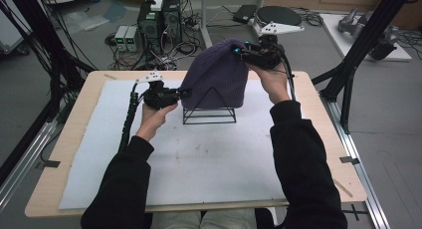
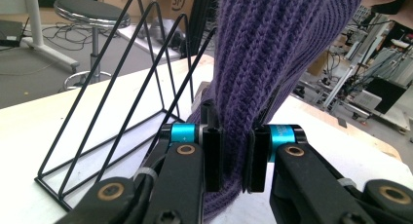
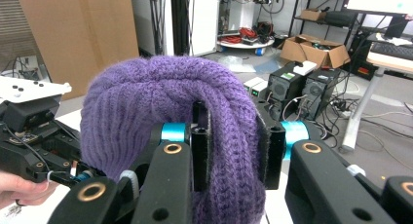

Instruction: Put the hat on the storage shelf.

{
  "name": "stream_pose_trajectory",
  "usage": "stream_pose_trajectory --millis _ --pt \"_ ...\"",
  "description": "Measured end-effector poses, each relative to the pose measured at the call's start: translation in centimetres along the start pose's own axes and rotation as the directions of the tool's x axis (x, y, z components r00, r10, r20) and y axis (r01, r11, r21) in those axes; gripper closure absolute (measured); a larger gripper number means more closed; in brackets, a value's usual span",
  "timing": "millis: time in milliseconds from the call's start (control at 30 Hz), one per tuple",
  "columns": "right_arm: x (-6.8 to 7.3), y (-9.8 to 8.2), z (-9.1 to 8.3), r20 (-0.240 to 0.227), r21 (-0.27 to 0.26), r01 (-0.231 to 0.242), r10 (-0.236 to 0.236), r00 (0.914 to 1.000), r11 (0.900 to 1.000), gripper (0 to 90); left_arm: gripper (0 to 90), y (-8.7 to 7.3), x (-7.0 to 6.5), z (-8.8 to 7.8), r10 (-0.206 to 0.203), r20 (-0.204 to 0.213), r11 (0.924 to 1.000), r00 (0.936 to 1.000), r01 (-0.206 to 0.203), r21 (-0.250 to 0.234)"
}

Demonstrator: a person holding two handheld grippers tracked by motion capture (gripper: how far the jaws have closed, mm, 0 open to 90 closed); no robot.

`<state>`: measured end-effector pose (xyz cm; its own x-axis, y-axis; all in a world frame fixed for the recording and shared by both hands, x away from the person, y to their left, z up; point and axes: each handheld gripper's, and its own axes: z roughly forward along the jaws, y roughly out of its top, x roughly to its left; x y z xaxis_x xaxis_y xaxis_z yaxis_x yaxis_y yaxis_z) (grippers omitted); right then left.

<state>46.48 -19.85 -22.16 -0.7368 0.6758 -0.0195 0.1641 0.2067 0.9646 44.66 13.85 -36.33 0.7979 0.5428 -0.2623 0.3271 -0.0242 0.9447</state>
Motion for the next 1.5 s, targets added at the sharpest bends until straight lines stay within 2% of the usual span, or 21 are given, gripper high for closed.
stream_pose_trajectory --millis 200,567,733,800,967,1033,1200,1400,1500 --pt "0.4 0.2 -0.4 0.012 0.006 0.003 -0.003 0.9999 1.000 72.8 81.6 -0.1 -0.5 0.1 0.005 0.000 1.0000 1.0000 -0.005 0.006" --pt "2.1 0.6 -1.2 0.027 0.000 0.007 -0.007 0.9996 1.000 72.1 81.5 -0.3 -1.1 -0.4 0.009 -0.010 0.9999 0.9999 -0.009 0.009" --pt "1.9 -0.9 -1.3 0.045 -0.008 -0.012 0.013 0.9989 1.000 72.2 81.4 -0.6 -1.3 -0.3 0.021 -0.024 0.9995 0.9995 -0.020 0.025" --pt "1.7 -1.6 -1.4 0.044 -0.018 -0.030 0.031 0.9985 0.999 72.2 81.3 -0.9 -1.2 -0.2 0.021 -0.030 0.9995 0.9993 -0.020 0.023" --pt "1.5 -3.4 -1.2 0.050 -0.021 -0.042 0.043 0.9978 0.999 72.2 81.3 -1.9 -0.8 0.3 0.019 -0.048 0.9991 0.9987 -0.017 0.040" --pt "1.4 -4.0 -1.0 0.049 -0.016 -0.048 0.049 0.9976 0.999 72.2 81.1 -2.4 -0.8 0.5 0.019 -0.053 0.9992 0.9984 -0.017 0.037" --pt "1.3 -5.2 -0.6 0.059 -0.008 -0.056 0.056 0.9967 0.998 72.1 81.0 -3.0 -0.6 0.9 0.032 -0.066 0.9973 0.9973 -0.028 0.068" --pt "0.9 -6.4 0.2 0.065 0.006 -0.055 0.055 0.9964 0.998 72.0 80.5 -3.8 0.1 1.4 0.028 -0.077 0.9952 0.9966 -0.021 0.095" --pt "0.8 -7.1 0.4 0.065 0.016 -0.067 0.066 0.9957 0.998 71.8 80.3 -4.4 0.4 1.5 0.018 -0.083 0.9963 0.9964 -0.011 0.085"
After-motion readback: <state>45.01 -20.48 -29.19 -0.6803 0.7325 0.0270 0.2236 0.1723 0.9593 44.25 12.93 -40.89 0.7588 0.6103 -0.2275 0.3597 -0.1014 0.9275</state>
